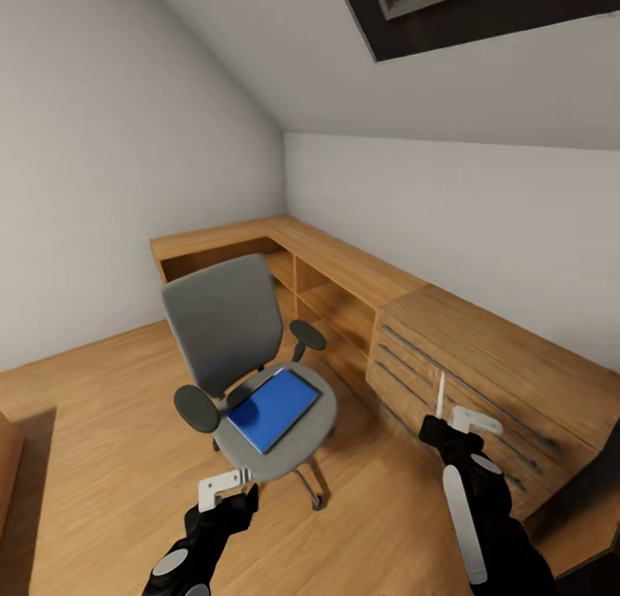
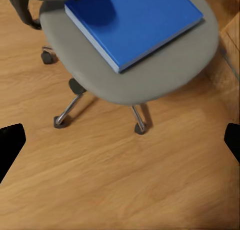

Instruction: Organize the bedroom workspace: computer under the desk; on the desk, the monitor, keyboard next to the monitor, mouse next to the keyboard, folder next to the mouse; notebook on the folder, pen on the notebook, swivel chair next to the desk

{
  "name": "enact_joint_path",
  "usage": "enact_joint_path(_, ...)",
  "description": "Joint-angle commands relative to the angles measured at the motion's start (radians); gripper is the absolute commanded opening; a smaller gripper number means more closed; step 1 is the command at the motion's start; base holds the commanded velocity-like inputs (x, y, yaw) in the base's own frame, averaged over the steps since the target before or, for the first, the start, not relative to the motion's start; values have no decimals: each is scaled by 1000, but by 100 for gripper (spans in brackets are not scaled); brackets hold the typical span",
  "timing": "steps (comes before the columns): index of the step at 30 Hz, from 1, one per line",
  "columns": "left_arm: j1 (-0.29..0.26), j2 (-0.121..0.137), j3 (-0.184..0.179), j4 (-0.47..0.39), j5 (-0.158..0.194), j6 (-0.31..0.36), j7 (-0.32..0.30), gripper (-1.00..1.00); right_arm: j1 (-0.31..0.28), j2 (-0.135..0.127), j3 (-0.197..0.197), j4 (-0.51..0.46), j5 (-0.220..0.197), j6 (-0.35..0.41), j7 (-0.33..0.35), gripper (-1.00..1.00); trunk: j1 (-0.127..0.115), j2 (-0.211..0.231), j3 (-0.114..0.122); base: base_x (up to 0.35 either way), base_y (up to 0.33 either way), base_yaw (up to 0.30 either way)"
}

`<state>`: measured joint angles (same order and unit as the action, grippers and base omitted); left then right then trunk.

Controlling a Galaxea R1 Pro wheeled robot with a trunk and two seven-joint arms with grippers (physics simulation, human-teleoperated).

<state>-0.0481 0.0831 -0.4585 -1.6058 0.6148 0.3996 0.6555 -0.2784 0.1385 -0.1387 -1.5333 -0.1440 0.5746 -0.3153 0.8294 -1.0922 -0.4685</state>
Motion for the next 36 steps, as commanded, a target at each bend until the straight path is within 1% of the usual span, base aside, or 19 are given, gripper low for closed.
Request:
enact_joint_path(1, -1, 1, -2, -2, 7, 2, 9, 100, -1, 0, -2, -1, -11, 2, -8, -100, 0, -1, -1, 0, -322, -290)
enact_joint_path(9, -1, 1, -3, -2, 6, 2, 9, 100, -1, 0, -10, -1, -11, 2, -8, -100, 0, -1, -1, 0, -313, -290)
enact_joint_path(13, -1, 1, -3, -2, 5, 2, 10, 100, -1, -1, -21, -1, -11, 2, -8, -100, 0, -1, -1, 0, -241, -291)
enact_joint_path(26, -1, 2, -3, -2, 5, 2, 10, 100, -1, -2, -33, 1, -11, 1, -7, -100, 0, -1, -1, 0, -79, -291)
enact_joint_path(33, -1, 3, -3, -2, 4, 1, 10, 100, -1, -2, -35, 1, -11, 1, -7, -100, 0, -1, -1, 51, -229, -291)
enact_joint_path(36, -1, 3, -2, -2, 3, 0, 11, 100, -1, -2, -30, 1, -13, -2, -5, -100, 0, -1, -1, 28, -262, -140)
